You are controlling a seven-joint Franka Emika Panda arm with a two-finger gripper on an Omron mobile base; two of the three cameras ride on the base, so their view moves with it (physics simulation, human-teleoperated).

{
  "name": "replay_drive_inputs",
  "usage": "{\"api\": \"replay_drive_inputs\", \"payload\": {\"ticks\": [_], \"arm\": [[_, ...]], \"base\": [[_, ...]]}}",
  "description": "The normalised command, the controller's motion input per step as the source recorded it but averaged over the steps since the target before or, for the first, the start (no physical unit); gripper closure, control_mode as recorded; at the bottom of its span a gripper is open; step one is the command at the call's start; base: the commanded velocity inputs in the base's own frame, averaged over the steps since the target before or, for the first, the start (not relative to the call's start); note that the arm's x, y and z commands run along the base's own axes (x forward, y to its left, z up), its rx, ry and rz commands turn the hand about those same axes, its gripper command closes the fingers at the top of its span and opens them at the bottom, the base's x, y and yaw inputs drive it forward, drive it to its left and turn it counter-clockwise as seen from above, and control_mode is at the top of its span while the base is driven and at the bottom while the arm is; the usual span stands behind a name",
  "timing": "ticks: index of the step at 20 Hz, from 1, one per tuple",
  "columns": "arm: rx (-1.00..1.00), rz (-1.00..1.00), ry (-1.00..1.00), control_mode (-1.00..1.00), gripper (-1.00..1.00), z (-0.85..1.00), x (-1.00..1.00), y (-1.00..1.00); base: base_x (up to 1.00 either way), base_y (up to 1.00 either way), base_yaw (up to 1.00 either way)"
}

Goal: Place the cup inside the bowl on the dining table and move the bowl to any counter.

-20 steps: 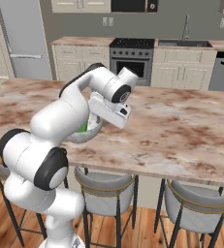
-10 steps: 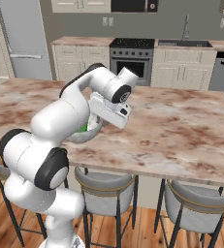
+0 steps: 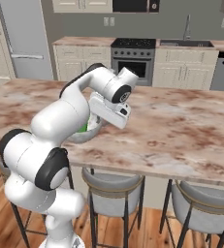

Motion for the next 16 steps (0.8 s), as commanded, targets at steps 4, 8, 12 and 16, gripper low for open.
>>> {"api": "replay_drive_inputs", "payload": {"ticks": [4, 8, 12, 16], "arm": [[0.0, 0.0, 0.0, 1.0, 1.0, 0.0, 0.0, 0.0], [0.0, 0.0, 0.0, 1.0, 1.0, 0.0, 0.0, 0.0], [0.0, 0.0, 0.0, 1.0, 1.0, 0.0, 0.0, 0.0], [0.0, 0.0, 0.0, 1.0, 1.0, 0.0, 0.0, 0.0]], "base": [[0.0, 0.47, -0.03], [0.0, 0.51, -0.02], [0.0, 0.52, -0.02], [0.0, 0.53, -0.02]]}}
